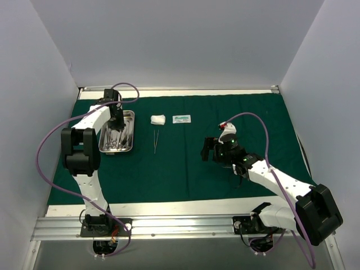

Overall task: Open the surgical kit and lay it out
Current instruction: Pick up the medical item from the container.

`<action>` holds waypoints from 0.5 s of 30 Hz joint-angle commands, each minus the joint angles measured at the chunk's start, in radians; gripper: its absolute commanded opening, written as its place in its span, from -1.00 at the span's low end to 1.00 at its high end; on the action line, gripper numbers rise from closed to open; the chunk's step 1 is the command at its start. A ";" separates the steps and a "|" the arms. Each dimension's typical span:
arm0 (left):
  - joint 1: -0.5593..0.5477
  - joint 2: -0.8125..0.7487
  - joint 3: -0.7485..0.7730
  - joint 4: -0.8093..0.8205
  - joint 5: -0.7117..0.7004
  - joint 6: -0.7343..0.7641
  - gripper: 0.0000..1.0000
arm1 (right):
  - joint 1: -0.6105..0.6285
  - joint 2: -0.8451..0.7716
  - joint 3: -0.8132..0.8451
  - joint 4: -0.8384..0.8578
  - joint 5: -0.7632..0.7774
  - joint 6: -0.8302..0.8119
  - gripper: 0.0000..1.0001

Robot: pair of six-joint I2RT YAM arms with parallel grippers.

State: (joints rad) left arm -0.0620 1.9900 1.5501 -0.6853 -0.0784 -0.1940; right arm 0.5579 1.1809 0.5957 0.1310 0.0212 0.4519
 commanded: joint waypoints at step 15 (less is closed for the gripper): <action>0.025 0.102 0.039 0.013 -0.009 0.028 -0.49 | 0.005 0.006 -0.014 0.022 0.002 0.011 0.83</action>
State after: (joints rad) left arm -0.0437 2.0792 1.5524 -0.6842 -0.0792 -0.1761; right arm 0.5579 1.1831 0.5941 0.1314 0.0212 0.4553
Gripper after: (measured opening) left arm 0.251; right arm 0.915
